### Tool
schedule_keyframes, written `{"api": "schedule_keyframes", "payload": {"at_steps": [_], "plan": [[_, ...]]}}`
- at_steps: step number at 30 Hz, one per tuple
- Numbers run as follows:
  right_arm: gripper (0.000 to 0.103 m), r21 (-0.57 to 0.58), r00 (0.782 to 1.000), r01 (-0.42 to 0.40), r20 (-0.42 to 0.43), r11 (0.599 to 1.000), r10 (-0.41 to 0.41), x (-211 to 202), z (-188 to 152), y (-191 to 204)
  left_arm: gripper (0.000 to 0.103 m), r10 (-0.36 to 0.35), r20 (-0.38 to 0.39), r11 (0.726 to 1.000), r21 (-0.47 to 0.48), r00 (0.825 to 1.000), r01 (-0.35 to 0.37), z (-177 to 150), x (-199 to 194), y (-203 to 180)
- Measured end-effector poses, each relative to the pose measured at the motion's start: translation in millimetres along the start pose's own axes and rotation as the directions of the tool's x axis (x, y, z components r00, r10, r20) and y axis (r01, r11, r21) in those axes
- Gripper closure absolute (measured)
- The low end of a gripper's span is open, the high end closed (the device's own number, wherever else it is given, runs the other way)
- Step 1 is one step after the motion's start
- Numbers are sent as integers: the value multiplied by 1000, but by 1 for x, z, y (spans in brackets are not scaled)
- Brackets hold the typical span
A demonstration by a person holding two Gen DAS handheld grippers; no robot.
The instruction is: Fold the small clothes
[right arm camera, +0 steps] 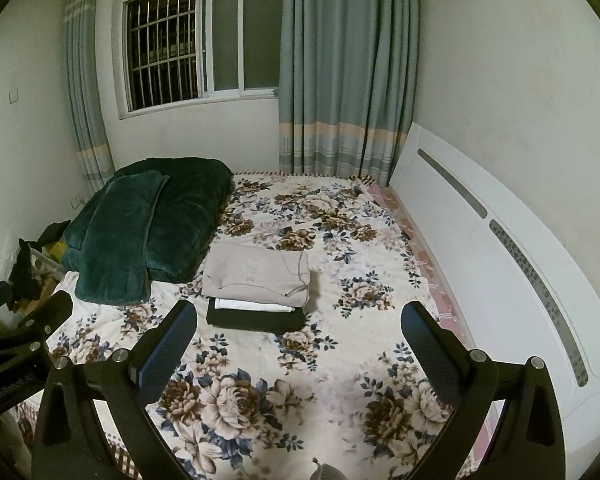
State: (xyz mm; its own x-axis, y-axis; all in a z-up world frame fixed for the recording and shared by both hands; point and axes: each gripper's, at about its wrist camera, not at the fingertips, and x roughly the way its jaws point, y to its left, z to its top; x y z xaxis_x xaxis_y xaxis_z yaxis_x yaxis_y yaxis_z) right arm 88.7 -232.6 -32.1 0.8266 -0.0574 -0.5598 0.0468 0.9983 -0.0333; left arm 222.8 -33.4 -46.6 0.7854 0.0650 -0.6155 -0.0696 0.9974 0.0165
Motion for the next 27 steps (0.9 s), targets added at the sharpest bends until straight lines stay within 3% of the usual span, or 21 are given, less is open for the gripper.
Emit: {"api": "schedule_keyframes", "payload": {"at_steps": [27], "plan": [[0,3,1000,-8,-13,1000,8,0,9,4,0,22,5,1000,-15,1000,-22,-1,-9,0]]}}
